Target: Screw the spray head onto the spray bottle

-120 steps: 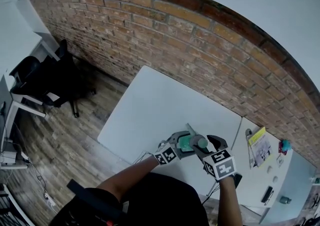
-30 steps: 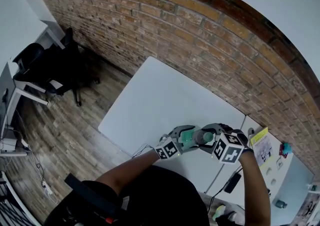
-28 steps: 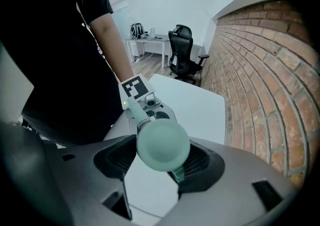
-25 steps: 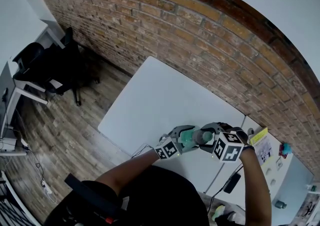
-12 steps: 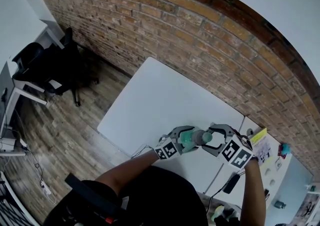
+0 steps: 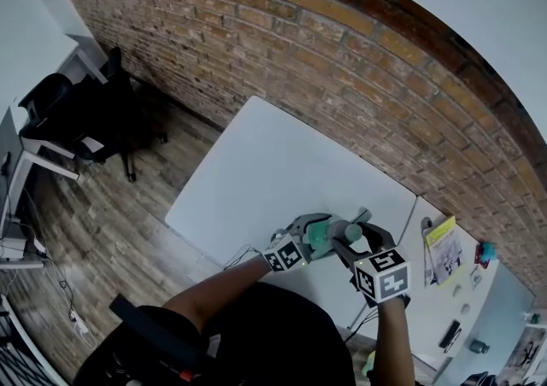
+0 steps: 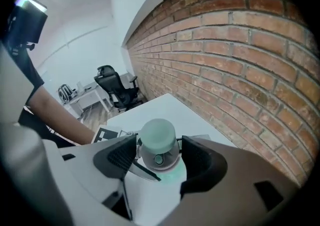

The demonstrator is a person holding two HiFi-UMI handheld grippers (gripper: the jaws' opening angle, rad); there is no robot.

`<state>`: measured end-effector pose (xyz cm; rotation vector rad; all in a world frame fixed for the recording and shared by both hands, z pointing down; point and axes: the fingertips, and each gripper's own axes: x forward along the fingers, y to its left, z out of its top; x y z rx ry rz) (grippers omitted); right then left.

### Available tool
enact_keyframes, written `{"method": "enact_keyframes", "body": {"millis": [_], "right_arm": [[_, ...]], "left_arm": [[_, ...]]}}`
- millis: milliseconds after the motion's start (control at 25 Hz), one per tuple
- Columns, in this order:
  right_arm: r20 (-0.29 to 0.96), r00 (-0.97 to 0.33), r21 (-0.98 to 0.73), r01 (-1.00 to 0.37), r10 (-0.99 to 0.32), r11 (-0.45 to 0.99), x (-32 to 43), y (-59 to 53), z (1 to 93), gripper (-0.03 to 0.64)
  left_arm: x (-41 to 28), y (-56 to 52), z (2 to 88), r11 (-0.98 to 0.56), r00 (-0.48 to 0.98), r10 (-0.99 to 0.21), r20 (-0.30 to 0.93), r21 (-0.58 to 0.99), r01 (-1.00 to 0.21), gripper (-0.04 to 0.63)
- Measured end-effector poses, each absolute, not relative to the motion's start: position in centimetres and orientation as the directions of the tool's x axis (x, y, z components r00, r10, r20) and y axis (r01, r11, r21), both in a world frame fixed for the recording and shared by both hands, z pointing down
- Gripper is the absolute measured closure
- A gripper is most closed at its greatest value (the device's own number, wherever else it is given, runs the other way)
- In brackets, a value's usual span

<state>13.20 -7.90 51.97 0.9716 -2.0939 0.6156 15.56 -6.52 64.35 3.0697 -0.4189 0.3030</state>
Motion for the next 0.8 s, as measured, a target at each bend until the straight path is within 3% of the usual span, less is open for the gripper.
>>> {"method": "enact_keyframes", "body": {"millis": [400, 600, 800], "right_arm": [[0.786, -0.244, 0.006, -0.916, -0.568, 0.401, 13.90, -8.15, 52.23, 0.345], [0.774, -0.222, -0.037, -0.951, -0.593, 0.307, 13.72, -7.94, 52.69, 0.345], [0.769, -0.213, -0.011, -0.947, -0.603, 0.320, 13.93, -8.18, 52.89, 0.345]], "left_arm": [[15.83, -6.55, 64.15, -0.960, 0.943, -0.275, 0.190, -0.002, -0.280, 0.199], [16.00, -6.47, 63.99, -0.958, 0.941, -0.282, 0.187, -0.004, -0.286, 0.199], [16.10, -6.52, 63.95, -0.959, 0.942, -0.278, 0.188, -0.004, -0.282, 0.199]]}}
